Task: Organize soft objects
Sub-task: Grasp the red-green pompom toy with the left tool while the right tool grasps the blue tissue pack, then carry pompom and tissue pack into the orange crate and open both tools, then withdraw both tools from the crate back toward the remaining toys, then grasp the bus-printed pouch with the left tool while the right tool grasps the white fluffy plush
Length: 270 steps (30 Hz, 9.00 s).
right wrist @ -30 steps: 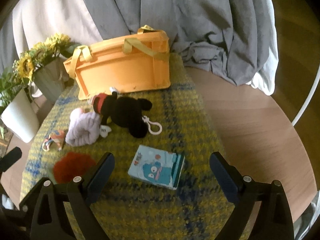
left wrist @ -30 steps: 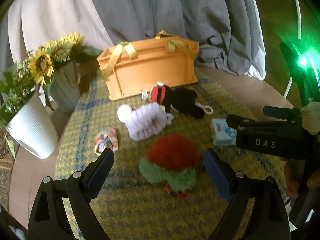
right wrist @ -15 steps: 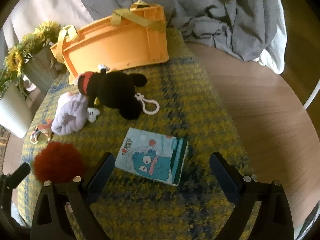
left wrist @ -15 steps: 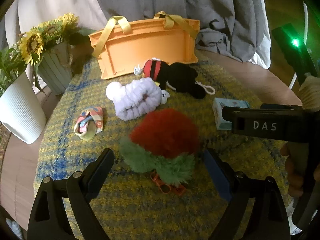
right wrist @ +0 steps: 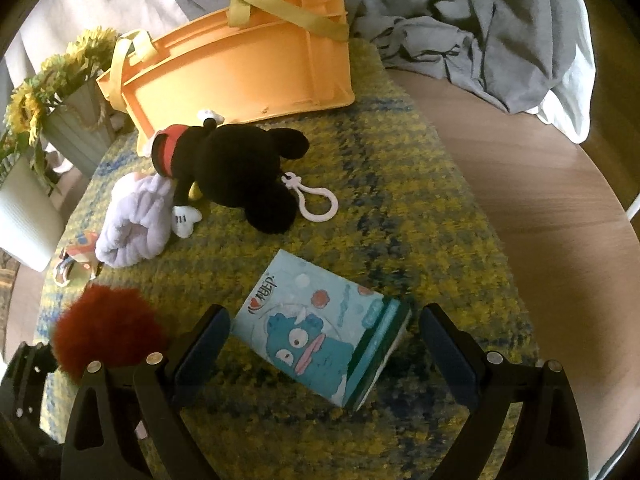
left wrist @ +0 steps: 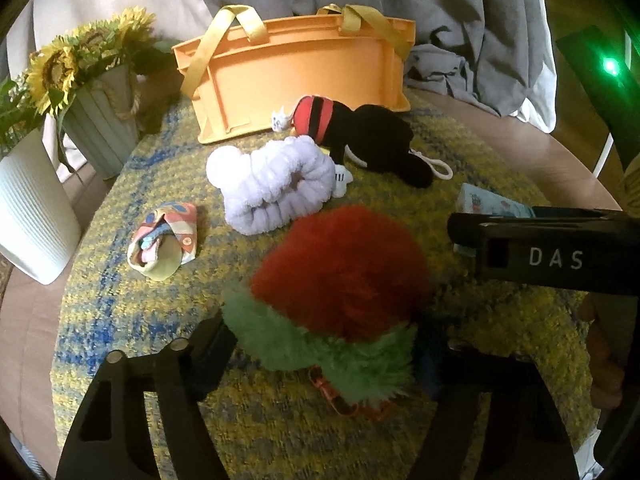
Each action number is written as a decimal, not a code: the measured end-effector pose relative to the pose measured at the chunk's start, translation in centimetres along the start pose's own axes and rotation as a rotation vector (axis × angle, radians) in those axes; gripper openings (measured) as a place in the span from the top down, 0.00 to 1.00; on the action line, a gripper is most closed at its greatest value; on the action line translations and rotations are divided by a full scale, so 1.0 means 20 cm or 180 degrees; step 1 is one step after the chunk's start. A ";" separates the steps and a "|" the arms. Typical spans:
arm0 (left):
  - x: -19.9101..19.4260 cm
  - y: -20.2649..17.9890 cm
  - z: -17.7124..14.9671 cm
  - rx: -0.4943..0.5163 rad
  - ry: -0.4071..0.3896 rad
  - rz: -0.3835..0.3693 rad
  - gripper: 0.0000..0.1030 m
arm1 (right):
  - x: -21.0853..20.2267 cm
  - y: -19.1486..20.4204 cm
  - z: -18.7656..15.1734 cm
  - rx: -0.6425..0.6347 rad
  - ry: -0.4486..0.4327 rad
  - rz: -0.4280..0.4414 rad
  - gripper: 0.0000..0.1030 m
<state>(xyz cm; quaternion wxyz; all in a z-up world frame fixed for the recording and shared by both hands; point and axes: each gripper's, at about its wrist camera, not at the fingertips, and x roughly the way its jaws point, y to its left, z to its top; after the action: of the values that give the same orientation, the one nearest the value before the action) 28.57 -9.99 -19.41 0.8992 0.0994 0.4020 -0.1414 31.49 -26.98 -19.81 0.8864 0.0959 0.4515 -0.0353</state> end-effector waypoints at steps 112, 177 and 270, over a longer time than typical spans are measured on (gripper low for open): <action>-0.51 0.44 1.03 -0.0102 -0.1944 0.0095 0.71 | -0.70 0.39 0.81 -0.0337 -0.2135 0.0105 0.14; 0.20 0.60 1.47 -0.0226 -0.0640 0.0208 0.30 | 0.09 0.38 1.46 -0.0319 -0.0692 -0.0051 0.05; 0.14 0.60 0.29 -0.0328 0.0285 0.0090 0.24 | 0.24 0.65 0.37 -0.0659 0.0005 0.0597 0.38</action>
<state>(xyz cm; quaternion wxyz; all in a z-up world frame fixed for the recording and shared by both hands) 38.35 -0.92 -16.86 0.8862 0.0648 0.4471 -0.1032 42.08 -15.67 -17.64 0.8906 0.0458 0.4425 0.0946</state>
